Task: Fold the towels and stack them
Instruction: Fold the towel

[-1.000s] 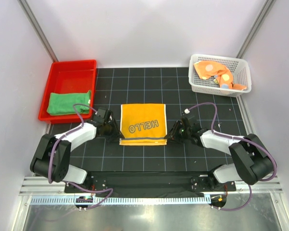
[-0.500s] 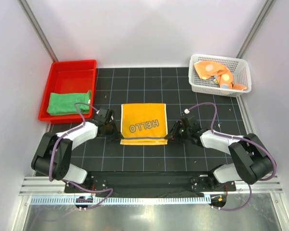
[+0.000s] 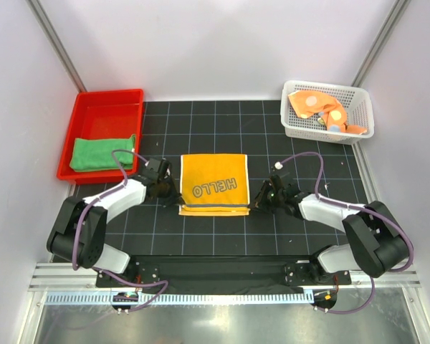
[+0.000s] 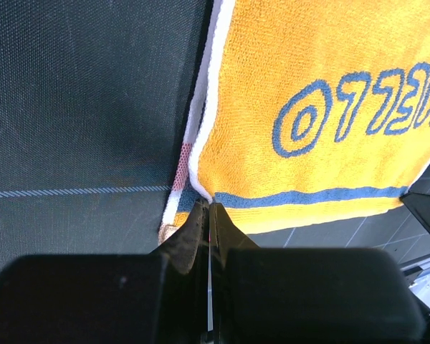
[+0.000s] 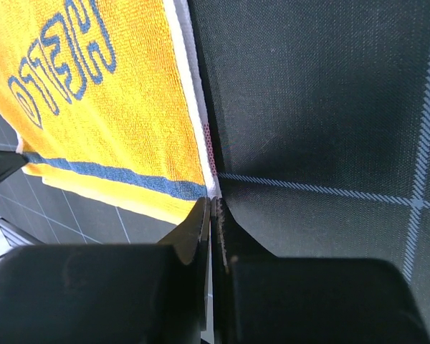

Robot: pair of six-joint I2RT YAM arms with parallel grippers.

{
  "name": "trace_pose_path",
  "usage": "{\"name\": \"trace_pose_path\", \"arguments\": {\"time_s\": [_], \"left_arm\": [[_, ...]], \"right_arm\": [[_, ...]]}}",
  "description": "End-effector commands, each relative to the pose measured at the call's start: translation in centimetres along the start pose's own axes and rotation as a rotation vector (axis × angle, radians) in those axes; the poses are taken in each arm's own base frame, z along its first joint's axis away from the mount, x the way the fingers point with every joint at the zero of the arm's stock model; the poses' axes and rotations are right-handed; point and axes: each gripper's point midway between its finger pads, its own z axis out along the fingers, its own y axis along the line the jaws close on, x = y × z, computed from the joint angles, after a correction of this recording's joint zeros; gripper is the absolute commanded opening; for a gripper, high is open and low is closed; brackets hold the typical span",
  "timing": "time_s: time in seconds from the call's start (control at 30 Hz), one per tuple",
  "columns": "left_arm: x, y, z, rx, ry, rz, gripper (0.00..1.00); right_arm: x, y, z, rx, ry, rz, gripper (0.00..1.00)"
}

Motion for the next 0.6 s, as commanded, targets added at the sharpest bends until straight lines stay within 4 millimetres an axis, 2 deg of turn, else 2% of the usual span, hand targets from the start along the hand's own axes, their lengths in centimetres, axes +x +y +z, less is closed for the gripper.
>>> {"name": "trace_pose_path", "arguments": {"time_s": [0.0,0.2,0.37,0.47,0.5,0.53,0.57], "left_arm": [[-1.5,-2.3,-1.3,0.050,-0.039,0.005,0.00],[-2.1,-2.7,-2.8,0.033,-0.054,0.013,0.00],[-2.0,-3.2,-4.6,0.027,-0.044,0.026,0.00],[-1.1,-2.0,-4.9,-0.021,-0.042,0.042,0.00],[-0.4,-1.0,-4.4,-0.045,-0.029,0.040,0.00],[-0.1,-0.5,-4.1,-0.056,-0.023,0.040,0.00],[0.4,0.2,-3.6,-0.069,-0.011,0.037,0.00]], "right_arm": [[-1.5,1.8,-0.8,-0.027,-0.047,-0.038,0.01],[-1.8,2.6,-1.1,-0.039,-0.034,-0.049,0.01],[-1.7,4.8,-2.6,-0.095,0.006,-0.052,0.01],[-0.7,4.3,-3.0,-0.095,0.035,-0.063,0.01],[-0.4,4.1,-2.9,-0.102,0.041,-0.064,0.01],[0.4,3.0,-2.6,-0.085,0.059,-0.054,0.01],[0.5,3.0,-2.3,-0.098,0.054,-0.052,0.01]]}}
